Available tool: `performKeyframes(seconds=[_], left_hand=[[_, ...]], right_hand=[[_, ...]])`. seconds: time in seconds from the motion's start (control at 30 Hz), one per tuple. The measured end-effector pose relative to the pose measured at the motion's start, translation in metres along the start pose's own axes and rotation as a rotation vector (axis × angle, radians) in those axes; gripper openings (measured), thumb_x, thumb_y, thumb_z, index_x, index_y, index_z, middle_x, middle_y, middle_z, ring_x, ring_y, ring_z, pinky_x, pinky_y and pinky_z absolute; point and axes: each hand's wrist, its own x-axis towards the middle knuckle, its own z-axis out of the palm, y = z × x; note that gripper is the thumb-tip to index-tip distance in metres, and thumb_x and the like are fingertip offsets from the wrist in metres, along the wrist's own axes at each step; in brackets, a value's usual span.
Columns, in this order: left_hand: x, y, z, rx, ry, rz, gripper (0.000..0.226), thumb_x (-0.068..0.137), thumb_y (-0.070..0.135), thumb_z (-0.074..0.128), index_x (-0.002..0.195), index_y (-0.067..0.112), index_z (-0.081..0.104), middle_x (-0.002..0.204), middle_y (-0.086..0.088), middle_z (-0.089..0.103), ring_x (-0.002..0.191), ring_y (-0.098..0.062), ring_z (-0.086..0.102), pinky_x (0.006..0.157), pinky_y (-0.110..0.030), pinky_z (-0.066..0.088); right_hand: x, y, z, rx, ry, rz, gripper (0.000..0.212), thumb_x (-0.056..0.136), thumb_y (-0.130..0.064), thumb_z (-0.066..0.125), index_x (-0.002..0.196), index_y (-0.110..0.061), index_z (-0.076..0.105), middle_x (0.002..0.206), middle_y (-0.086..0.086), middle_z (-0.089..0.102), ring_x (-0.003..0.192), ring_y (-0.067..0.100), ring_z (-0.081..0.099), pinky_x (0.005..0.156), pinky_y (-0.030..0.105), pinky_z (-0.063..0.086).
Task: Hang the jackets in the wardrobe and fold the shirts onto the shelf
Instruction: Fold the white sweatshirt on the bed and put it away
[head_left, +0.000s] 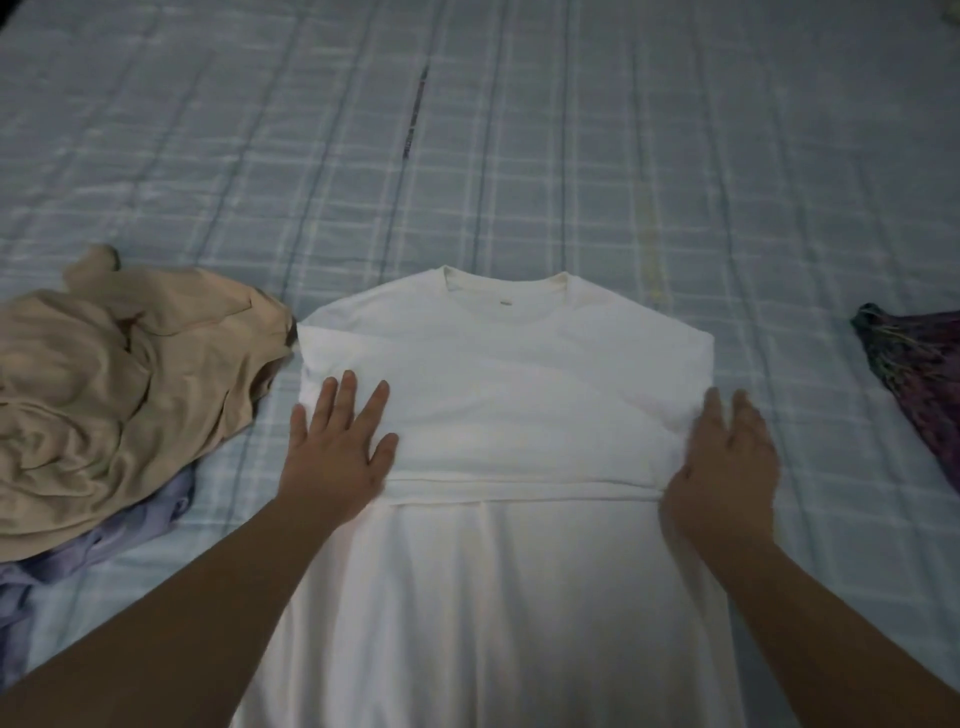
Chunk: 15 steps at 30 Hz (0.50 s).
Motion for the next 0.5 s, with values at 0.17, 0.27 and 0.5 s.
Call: performKeyframes(seconds=[0.17,0.27,0.5], left_hand=[[-0.001,-0.018,-0.001,0.006,0.007,0.021,0.069,0.091,0.064,0.012,0.155,0.038,0.005,0.165,-0.006,0.002,0.152,-0.023,-0.004,0.121,-0.048,0.003],[0.006,-0.007,-0.010,-0.001,0.123,-0.021,0.065,0.095,0.056,0.018,0.155,0.034,0.014,0.164,-0.010,0.008,0.152,-0.029,0.000,0.120,-0.050,0.001],[0.056,0.003,-0.001,-0.123,0.119,-0.198,0.071,0.100,0.045,0.024,0.156,0.007,0.003,0.164,-0.018,0.002,0.151,-0.030,-0.002,0.123,-0.046,0.003]], right_hand=[[0.010,-0.025,0.010,-0.058,-0.094,-0.336,0.065,0.091,-0.029,0.036,0.154,-0.016,0.028,0.161,0.013,0.024,0.149,0.033,0.020,0.118,0.056,0.020],[0.022,-0.023,0.020,-0.110,-0.147,-0.267,0.061,0.098,-0.041,0.022,0.157,-0.025,0.017,0.165,0.006,0.015,0.152,0.025,0.009,0.121,0.052,0.011],[0.058,-0.019,0.029,-0.127,-0.172,-0.218,0.069,0.096,-0.050,0.014,0.157,-0.017,0.018,0.164,0.009,0.014,0.151,0.029,0.012,0.121,0.049,0.013]])
